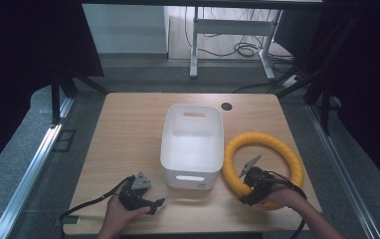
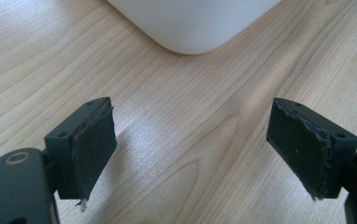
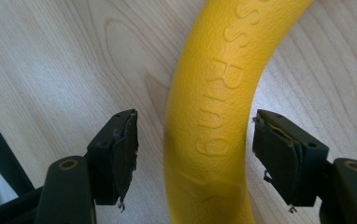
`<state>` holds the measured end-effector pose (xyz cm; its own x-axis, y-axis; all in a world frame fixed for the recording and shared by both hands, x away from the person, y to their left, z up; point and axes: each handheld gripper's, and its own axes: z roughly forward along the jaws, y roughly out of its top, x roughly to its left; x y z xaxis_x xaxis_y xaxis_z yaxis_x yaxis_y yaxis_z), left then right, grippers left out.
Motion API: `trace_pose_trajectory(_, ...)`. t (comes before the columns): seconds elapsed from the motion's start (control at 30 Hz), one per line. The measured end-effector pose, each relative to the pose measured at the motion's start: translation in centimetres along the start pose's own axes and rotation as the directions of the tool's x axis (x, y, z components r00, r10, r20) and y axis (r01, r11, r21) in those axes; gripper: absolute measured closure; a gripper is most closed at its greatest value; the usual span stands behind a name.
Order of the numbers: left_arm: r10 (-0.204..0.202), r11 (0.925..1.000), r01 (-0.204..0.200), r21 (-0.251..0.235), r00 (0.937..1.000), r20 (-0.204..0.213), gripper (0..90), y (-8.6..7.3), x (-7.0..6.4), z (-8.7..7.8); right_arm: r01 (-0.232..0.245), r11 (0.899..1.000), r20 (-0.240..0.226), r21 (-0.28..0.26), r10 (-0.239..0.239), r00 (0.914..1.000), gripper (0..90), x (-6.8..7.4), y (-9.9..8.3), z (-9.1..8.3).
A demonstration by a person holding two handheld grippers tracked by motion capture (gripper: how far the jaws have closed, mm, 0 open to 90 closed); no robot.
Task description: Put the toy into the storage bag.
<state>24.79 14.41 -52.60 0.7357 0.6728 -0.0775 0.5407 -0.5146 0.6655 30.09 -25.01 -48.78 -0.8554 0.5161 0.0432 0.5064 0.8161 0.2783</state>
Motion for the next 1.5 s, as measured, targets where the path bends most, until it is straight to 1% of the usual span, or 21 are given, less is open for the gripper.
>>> trace_pose_trajectory(0.1, 0.000, 1.0000, 0.000, 0.000, 1.0000, 0.000, 15.9, 0.0, 0.0, 0.0, 0.003, 1.000, -0.001, 0.026, -0.003, 1.0000, 32.5, 0.1, 0.2, 0.3)
trace_pose_trajectory(0.2, 0.001, 1.0000, -0.001, 0.004, 1.0000, 0.000, 15.9, 0.0, 0.0, 0.0, 0.013, 0.998, 0.012, 0.057, -0.014, 0.9998, 34.5, 0.2, 0.4, 0.7)
trace_pose_trajectory(0.27, 0.002, 1.0000, -0.002, 0.004, 1.0000, 0.000, 15.9, 0.0, 0.0, 0.0, 0.016, 0.998, 0.014, 0.060, -0.017, 0.9997, 35.0, 0.2, 0.4, 0.8)
trace_pose_trajectory(0.33, -0.002, 1.0000, 0.002, 0.005, 1.0000, 0.000, 15.9, 0.0, 0.0, 0.0, 0.027, 0.997, 0.014, 0.072, -0.029, 0.9995, 38.2, 0.2, 0.5, 1.1)
trace_pose_trajectory(0.43, -0.002, 1.0000, 0.002, 0.007, 1.0000, 0.000, 15.9, 0.0, 0.0, 0.0, 0.023, 0.996, 0.022, 0.090, -0.025, 0.9994, 40.2, 0.3, 0.7, 1.2)
trace_pose_trajectory(0.5, -0.002, 1.0000, 0.002, 0.009, 1.0000, -0.002, 15.8, 0.0, 0.0, 0.1, 0.036, 0.994, 0.026, 0.100, -0.039, 0.9989, 42.5, 0.3, 0.8, 1.5)
trace_pose_trajectory(0.57, 0.002, 1.0000, -0.002, 0.009, 1.0000, -0.001, 15.8, 0.0, 0.0, 0.1, 0.034, 0.993, 0.031, 0.110, -0.038, 0.9988, 44.4, 0.3, 0.8, 1.6)
trace_pose_trajectory(0.63, 0.002, 0.9999, -0.002, 0.010, 1.0000, -0.002, 15.8, 0.0, 0.0, 0.1, 0.024, 0.993, 0.036, 0.113, -0.029, 0.9990, 49.9, 0.2, 0.9, 1.5)
trace_pose_trajectory(0.83, 0.003, 0.9999, -0.003, 0.011, 1.0000, -0.002, 15.8, 0.0, 0.0, 0.1, 0.008, 0.991, 0.015, 0.135, -0.010, 0.9998, 51.2, -0.2, 1.2, 1.5)
trace_pose_trajectory(0.9, 0.003, 0.9999, -0.003, 0.010, 1.0000, -0.003, 15.8, 0.0, 0.0, 0.1, -0.001, 0.993, 0.000, 0.120, 0.001, 1.0000, 51.4, -0.4, 1.1, 1.4)
trace_pose_trajectory(0.93, -0.001, 1.0000, 0.001, 0.010, 1.0000, -0.003, 15.8, 0.0, 0.0, 0.1, -0.011, 0.995, -0.023, 0.103, 0.013, 0.9997, 51.5, -0.6, 1.0, 1.1)
trace_pose_trajectory(0.97, -0.001, 1.0000, 0.001, 0.010, 1.0000, -0.003, 15.8, 0.0, 0.0, 0.1, -0.011, 0.995, -0.023, 0.103, 0.013, 0.9997, 51.5, -0.6, 1.0, 1.1)
trace_pose_trajectory(1.0, 0.003, 0.9999, -0.003, 0.011, 1.0000, -0.003, 15.8, 0.0, 0.0, 0.1, -0.027, 0.997, -0.041, 0.067, 0.030, 0.9987, 51.6, -0.9, 0.8, 0.5)
trace_pose_trajectory(1.03, 0.002, 0.9999, -0.002, 0.011, 1.0000, -0.002, 15.8, 0.0, 0.0, 0.1, -0.027, 0.997, -0.041, 0.067, 0.030, 0.9987, 51.6, -0.9, 0.8, 0.5)
trace_pose_trajectory(1.1, 0.002, 0.9999, -0.002, 0.012, 1.0000, -0.003, 15.8, 0.0, 0.0, 0.2, -0.045, 0.999, -0.065, 0.023, 0.047, 0.9968, 51.5, -1.3, 0.7, -0.1)
trace_pose_trajectory(1.2, 0.002, 0.9999, -0.002, 0.010, 1.0000, -0.003, 15.8, 0.0, 0.0, 0.1, -0.059, 0.998, -0.093, -0.024, 0.057, 0.9941, 51.6, -1.8, 0.6, -0.9)
trace_pose_trajectory(1.27, 0.002, 0.9999, -0.002, 0.011, 1.0000, -0.003, 15.8, 0.0, 0.0, 0.1, -0.085, 0.993, -0.122, -0.078, 0.075, 0.9897, 51.6, -2.3, 0.4, -2.0)
trace_pose_trajectory(1.3, 0.002, 0.9999, -0.002, 0.011, 1.0000, -0.003, 15.8, 0.0, 0.0, 0.1, -0.085, 0.993, -0.122, -0.078, 0.075, 0.9897, 51.6, -2.3, 0.4, -2.0)
trace_pose_trajectory(1.33, 0.002, 0.9999, -0.002, 0.012, 1.0000, -0.003, 15.8, 0.0, 0.0, 0.2, -0.103, 0.988, -0.142, -0.113, 0.087, 0.9860, 51.6, -2.8, 0.3, -2.8)
trace_pose_trajectory(1.37, 0.002, 0.9999, -0.002, 0.012, 1.0000, -0.003, 15.8, 0.0, 0.0, 0.2, -0.103, 0.988, -0.142, -0.113, 0.087, 0.9860, 51.6, -2.8, 0.3, -2.8)
trace_pose_trajectory(1.5, 0.001, 0.9999, -0.001, 0.011, 1.0000, -0.002, 15.8, 0.0, 0.0, 0.2, -0.137, 0.975, -0.178, -0.175, 0.105, 0.9784, 51.6, -3.6, -0.1, -4.0)
